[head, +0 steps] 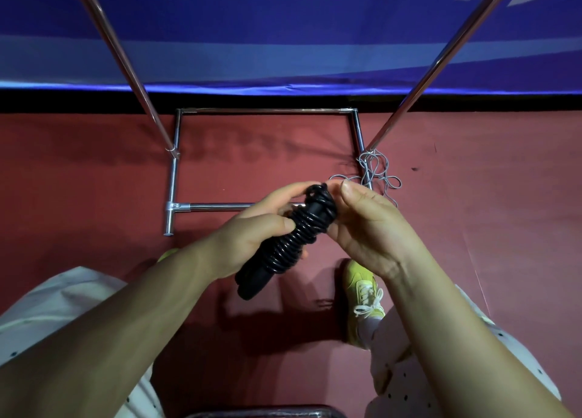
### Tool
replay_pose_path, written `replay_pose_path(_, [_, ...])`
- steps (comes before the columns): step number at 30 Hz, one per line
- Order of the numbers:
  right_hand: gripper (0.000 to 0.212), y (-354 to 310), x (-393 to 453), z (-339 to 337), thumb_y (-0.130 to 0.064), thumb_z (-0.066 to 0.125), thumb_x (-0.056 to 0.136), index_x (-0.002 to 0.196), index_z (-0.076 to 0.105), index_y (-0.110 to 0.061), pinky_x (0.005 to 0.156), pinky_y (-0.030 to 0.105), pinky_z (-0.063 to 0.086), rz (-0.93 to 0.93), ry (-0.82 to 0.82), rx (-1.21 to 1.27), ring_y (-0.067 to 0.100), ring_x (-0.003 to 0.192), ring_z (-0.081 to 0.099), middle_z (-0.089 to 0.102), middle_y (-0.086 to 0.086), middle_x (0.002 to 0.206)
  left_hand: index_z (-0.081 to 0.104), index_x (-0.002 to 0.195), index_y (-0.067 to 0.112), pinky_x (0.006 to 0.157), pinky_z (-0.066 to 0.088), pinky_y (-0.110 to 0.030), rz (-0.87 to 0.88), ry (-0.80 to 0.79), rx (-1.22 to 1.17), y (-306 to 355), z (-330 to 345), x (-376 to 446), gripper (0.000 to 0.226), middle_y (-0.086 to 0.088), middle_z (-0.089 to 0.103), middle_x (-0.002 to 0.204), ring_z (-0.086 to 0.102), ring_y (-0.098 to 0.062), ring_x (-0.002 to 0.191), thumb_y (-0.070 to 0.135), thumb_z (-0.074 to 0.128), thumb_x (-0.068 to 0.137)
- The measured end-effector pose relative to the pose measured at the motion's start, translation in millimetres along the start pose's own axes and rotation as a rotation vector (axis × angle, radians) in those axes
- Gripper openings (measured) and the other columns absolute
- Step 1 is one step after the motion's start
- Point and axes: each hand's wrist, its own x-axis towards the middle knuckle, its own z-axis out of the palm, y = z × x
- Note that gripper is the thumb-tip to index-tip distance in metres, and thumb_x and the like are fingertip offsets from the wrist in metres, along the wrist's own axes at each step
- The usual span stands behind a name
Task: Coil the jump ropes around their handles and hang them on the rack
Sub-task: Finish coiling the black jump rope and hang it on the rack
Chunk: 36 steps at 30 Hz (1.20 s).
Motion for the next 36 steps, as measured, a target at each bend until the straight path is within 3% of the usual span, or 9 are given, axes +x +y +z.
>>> replay_pose_path(3, [0.072,-5,-1,-3,-0.021,0.09,0.055,0.114,0.061,0.008,0.081,0.033,0.056,0.026,0.015,-0.007,0.026,0.089,0.068,0.069,0.019,0.1,0.05,0.127,0.021,0.058,0.052,-0.027,-0.004,0.002,-0.095,-1,-2,1,0.063,-0.01,0.069,0.089,0.067,-0.025,0.07,0.027,0.056,0.065])
replay_pose_path(8, [0.053,2,0,-2,-0.013,0.096,0.034,0.084,0.076,-0.012,0.07,0.03,0.059,0.025,0.182,0.11,0.021,0.073,0.069,0.071,0.011,0.082,0.049,0.127,0.018,0.053,0.051,-0.026,-0.048,0.026,-0.161,-6,5,3,0.067,-0.013,0.071,0.086,0.067,-0.024,0.062,0.029,0.056,0.06])
replay_pose_path(11, [0.036,0,-1,7,-0.008,0.084,0.045,0.079,0.073,-0.011,0.061,0.029,0.058,0.023,0.292,0.128,0.02,0.064,0.067,0.069,0.011,0.074,0.051,0.126,0.019,0.061,0.053,-0.031,-0.072,0.037,-0.117,-10,8,5,0.068,-0.012,0.069,0.097,0.068,-0.027,0.07,0.03,0.058,0.06])
replay_pose_path(16, [0.009,-3,-3,14,-0.009,0.051,0.091,0.09,0.061,-0.009,0.058,0.02,0.053,-0.045,0.396,-0.095,0.008,0.056,0.057,0.059,-0.002,0.061,0.059,0.118,0.028,0.076,0.049,-0.046,-0.093,0.157,-0.103,-16,5,7,0.061,-0.017,0.069,0.102,0.066,-0.033,0.07,0.024,0.06,0.058])
replay_pose_path(21, [0.006,-7,-4,17,-0.012,0.06,0.091,0.087,0.064,-0.011,0.072,0.025,0.051,0.019,0.312,-0.546,0.015,0.074,0.058,0.062,0.006,0.079,0.059,0.113,0.032,0.067,0.054,-0.037,-0.185,0.124,-0.053,-15,6,8,0.049,-0.01,0.067,0.093,0.063,-0.029,0.08,0.014,0.05,0.069])
replay_pose_path(26, [0.01,-11,-4,11,-0.009,0.066,0.087,0.078,0.066,-0.004,0.07,0.022,0.043,0.013,0.311,-0.865,0.009,0.069,0.054,0.062,0.006,0.073,0.057,0.115,0.035,0.066,0.055,-0.034,-0.283,0.067,-0.023,-19,8,8,0.051,-0.009,0.068,0.097,0.064,-0.03,0.08,0.015,0.05,0.069])
replay_pose_path(29, [0.018,-15,-2,10,-0.015,0.071,0.083,0.068,0.062,-0.011,0.073,0.029,0.041,0.03,0.344,-0.759,0.014,0.068,0.05,0.056,0.006,0.07,0.057,0.114,0.035,0.07,0.054,-0.036,-0.337,0.008,-0.009,-19,11,7,0.052,-0.017,0.066,0.102,0.066,-0.032,0.075,0.015,0.049,0.067])
replay_pose_path(32, [0.024,-25,2,12,-0.015,0.066,0.087,0.066,0.055,-0.015,0.069,0.027,0.039,-0.011,0.463,-0.47,0.012,0.063,0.044,0.049,0.001,0.067,0.054,0.111,0.041,0.059,0.053,-0.027,-0.363,-0.052,-0.034,-17,18,4,0.05,-0.011,0.069,0.098,0.068,-0.027,0.065,0.017,0.047,0.067])
replay_pose_path(36, [0.023,-24,3,16,-0.024,0.066,0.088,0.066,0.061,-0.016,0.075,0.033,0.042,0.03,0.448,-0.55,0.016,0.069,0.047,0.056,0.002,0.071,0.054,0.115,0.029,0.051,0.049,-0.025,-0.323,-0.043,-0.123,-18,19,3,0.048,-0.008,0.072,0.087,0.067,-0.029,0.061,0.02,0.049,0.067])
